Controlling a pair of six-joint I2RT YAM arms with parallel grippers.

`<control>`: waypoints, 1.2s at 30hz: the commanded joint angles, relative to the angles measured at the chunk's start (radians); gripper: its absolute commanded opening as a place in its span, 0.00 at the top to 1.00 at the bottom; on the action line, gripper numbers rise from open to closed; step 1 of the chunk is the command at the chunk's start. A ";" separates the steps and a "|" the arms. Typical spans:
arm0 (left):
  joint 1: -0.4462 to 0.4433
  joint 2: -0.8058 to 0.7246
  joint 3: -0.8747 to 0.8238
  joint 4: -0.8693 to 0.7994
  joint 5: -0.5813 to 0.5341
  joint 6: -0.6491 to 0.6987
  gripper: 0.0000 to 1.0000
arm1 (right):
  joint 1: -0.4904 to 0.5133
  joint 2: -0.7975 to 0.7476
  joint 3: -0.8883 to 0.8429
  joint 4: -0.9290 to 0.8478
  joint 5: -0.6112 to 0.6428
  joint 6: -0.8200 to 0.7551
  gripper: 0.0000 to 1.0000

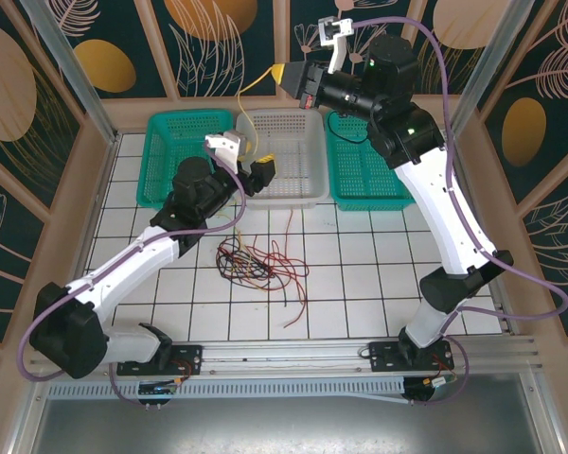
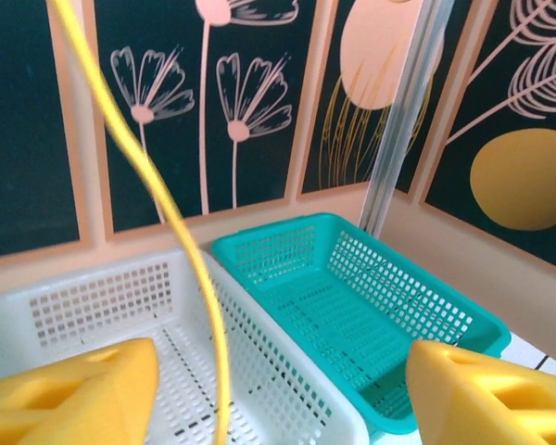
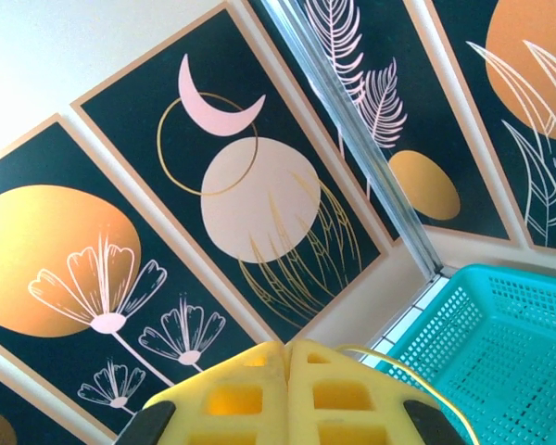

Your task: Untangle the cables

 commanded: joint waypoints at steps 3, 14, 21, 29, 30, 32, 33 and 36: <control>0.006 -0.002 0.013 0.044 -0.031 0.044 0.55 | 0.006 -0.033 0.023 0.064 -0.035 0.020 1.00; 0.006 -0.025 -0.032 0.089 -0.086 0.030 1.00 | 0.001 -0.044 -0.002 0.053 0.021 0.007 0.91; 0.042 -0.007 0.009 -0.031 -0.252 -0.052 1.00 | -0.133 -0.174 -0.221 -0.109 0.570 0.017 0.03; 0.185 0.140 0.212 -0.287 -0.371 -0.101 1.00 | -0.123 -0.377 -0.592 -0.178 0.961 0.010 0.01; 0.204 0.176 0.253 -0.319 -0.390 -0.097 1.00 | -0.092 -0.380 -0.614 -0.205 1.000 -0.007 0.01; 0.250 0.257 0.345 -0.389 -0.384 -0.103 1.00 | -0.036 -0.413 -0.717 -0.171 1.006 -0.081 0.01; 0.277 0.306 0.399 -0.428 -0.372 -0.107 1.00 | -0.006 -0.454 -0.807 -0.109 0.996 -0.117 0.01; 0.330 0.455 0.534 -0.522 -0.394 -0.118 1.00 | 0.023 -0.646 -1.105 0.144 0.975 -0.105 0.01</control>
